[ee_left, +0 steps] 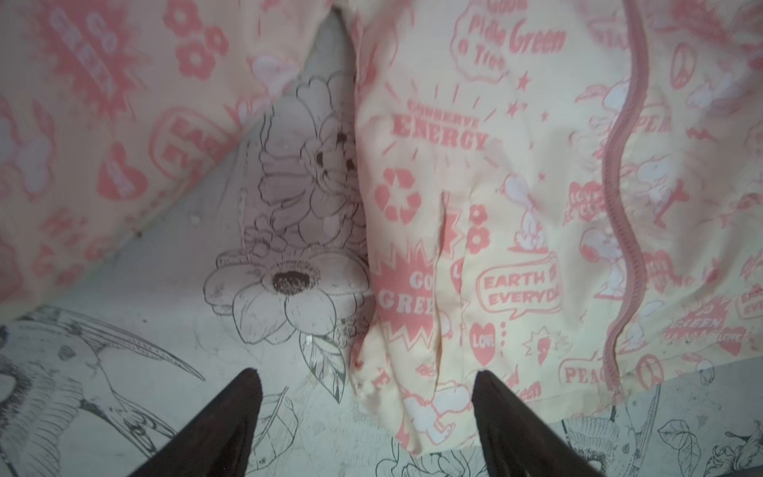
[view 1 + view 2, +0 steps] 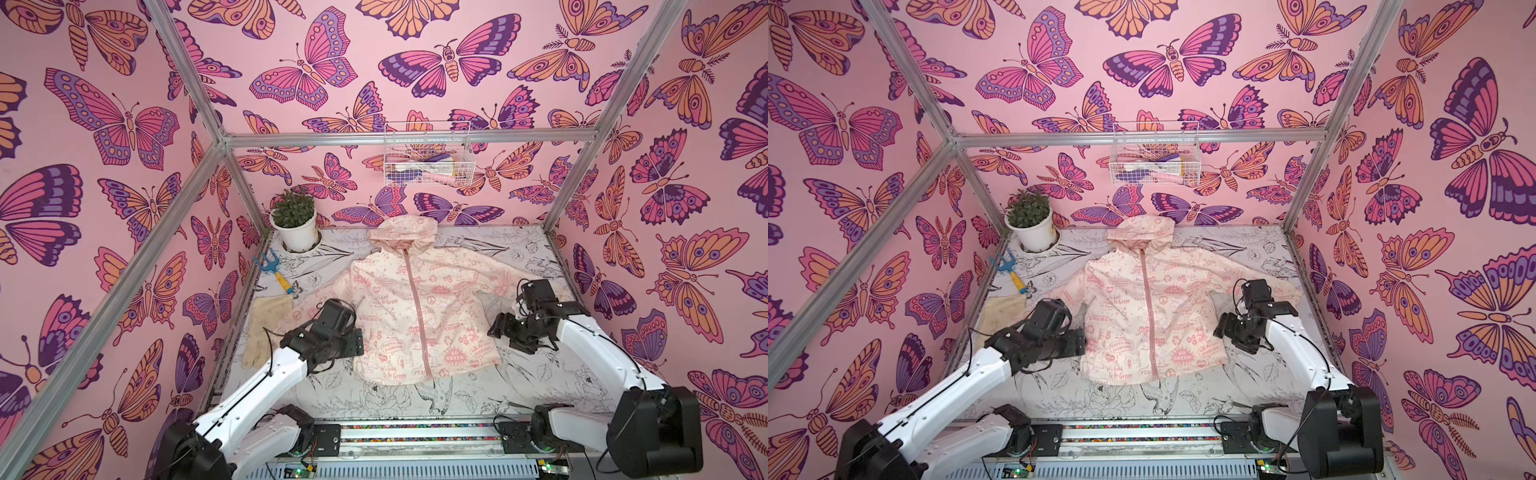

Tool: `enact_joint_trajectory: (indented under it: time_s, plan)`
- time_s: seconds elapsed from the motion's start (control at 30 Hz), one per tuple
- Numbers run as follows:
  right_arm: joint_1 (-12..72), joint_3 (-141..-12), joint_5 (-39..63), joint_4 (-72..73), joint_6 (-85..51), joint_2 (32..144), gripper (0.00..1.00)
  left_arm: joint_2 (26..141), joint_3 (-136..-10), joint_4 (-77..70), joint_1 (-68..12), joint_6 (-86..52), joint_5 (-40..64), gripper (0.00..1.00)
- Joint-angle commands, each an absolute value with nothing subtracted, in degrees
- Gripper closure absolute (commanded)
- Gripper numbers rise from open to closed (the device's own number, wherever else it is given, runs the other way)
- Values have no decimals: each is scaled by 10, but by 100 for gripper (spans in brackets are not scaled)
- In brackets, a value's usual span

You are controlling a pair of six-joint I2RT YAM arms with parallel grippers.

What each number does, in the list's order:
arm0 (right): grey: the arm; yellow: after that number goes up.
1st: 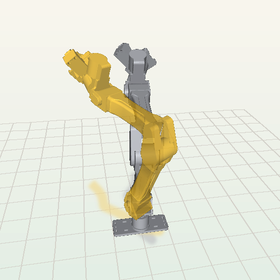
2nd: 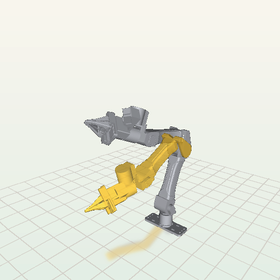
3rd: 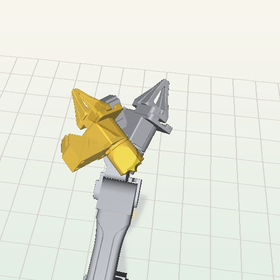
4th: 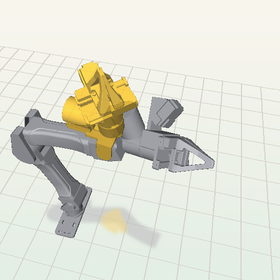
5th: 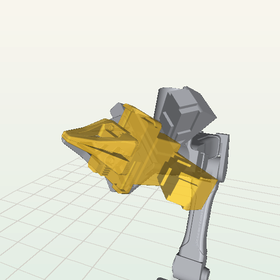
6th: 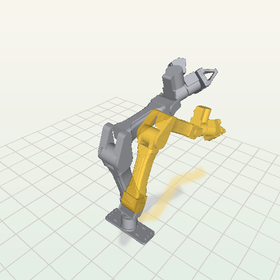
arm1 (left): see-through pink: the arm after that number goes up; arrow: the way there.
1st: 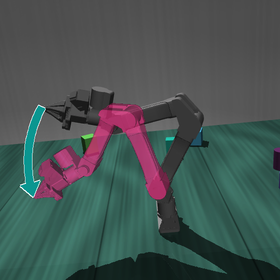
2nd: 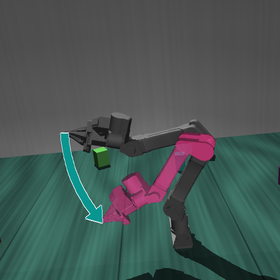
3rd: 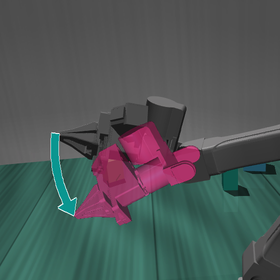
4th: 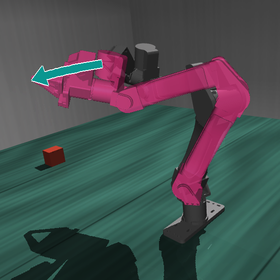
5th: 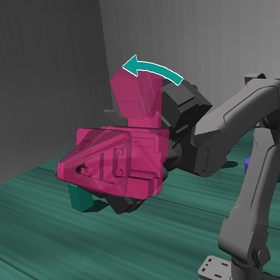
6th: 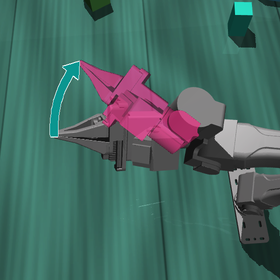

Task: Unzip the jacket
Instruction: Flatten out the jacket at the center of the board.

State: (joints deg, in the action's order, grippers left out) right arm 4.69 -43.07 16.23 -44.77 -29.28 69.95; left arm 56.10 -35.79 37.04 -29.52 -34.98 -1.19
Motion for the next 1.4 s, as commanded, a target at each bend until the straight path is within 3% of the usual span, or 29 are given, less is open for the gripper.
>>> enact_joint_trajectory:
  time_s: [0.0, 0.5, 0.6, 0.7, 0.77, 0.9, 1.03, 1.17, 1.27, 1.37]
  plan:
    - [49, -392, 156, -416, -315, 710, 25, 529, -319, 325, -317, -399, 14, 17]
    - [50, -346, 191, -327, -320, 762, 41, 644, -293, 277, -369, -402, 12, 17]
    - [50, -339, 207, -311, -323, 753, 56, 693, -284, 205, -383, -386, 38, 18]
    - [50, -333, 230, -299, -325, 739, 78, 764, -264, 101, -387, -367, 111, 25]
    - [50, -340, 231, -319, -320, 729, 99, 792, -264, 78, -389, -366, 137, 34]
    - [50, -360, 225, -370, -332, 678, 100, 792, -276, 85, -395, -381, 162, 45]
    - [50, -414, 212, -418, -355, 622, 100, 737, -294, 146, -399, -404, 159, 70]
    - [49, -499, 187, -432, -363, 635, 100, 651, -343, 246, -400, -405, 133, 91]
    - [49, -592, 190, -428, -357, 717, 100, 636, -425, 330, -396, -391, 98, 91]
    - [48, -696, 201, -423, -345, 841, 100, 697, -526, 374, -360, -377, 113, 74]
